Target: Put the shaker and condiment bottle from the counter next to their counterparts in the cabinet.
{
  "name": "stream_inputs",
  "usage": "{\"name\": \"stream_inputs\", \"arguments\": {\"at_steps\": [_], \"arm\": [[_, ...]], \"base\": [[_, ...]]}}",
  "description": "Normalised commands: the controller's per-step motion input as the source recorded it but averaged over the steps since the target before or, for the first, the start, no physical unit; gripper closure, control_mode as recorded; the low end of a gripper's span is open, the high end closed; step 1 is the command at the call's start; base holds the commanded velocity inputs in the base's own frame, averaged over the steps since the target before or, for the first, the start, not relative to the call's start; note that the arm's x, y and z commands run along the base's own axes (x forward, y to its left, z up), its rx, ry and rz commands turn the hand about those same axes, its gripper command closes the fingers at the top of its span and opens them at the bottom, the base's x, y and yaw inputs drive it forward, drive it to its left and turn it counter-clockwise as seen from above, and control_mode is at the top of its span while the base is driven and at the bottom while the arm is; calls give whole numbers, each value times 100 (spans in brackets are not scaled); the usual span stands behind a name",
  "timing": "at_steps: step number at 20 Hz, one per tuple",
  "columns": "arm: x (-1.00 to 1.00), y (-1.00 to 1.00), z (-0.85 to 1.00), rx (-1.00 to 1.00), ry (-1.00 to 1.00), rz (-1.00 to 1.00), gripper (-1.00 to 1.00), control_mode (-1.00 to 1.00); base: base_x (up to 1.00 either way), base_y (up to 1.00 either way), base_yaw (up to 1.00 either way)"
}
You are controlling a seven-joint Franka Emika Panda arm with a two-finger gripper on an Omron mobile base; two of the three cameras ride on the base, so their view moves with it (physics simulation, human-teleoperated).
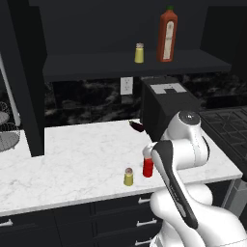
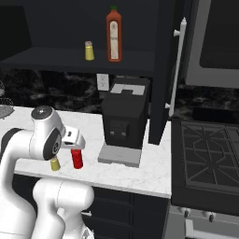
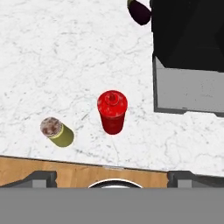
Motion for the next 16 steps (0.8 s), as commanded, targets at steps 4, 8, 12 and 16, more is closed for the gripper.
{"name": "stream_inputs", "arguments": {"at_steps": [4,8,12,16], "arm": [[7,0,-19,0,0,0,-100,-100],[10,0,-16,0,0,0,-100,-100],[16,0,-14,0,0,0,-100,-100],[19,0,-10,0,0,0,-100,-100]], "base": [[0,0,0],[0,0,0],[0,0,0],[0,0,0]]}}
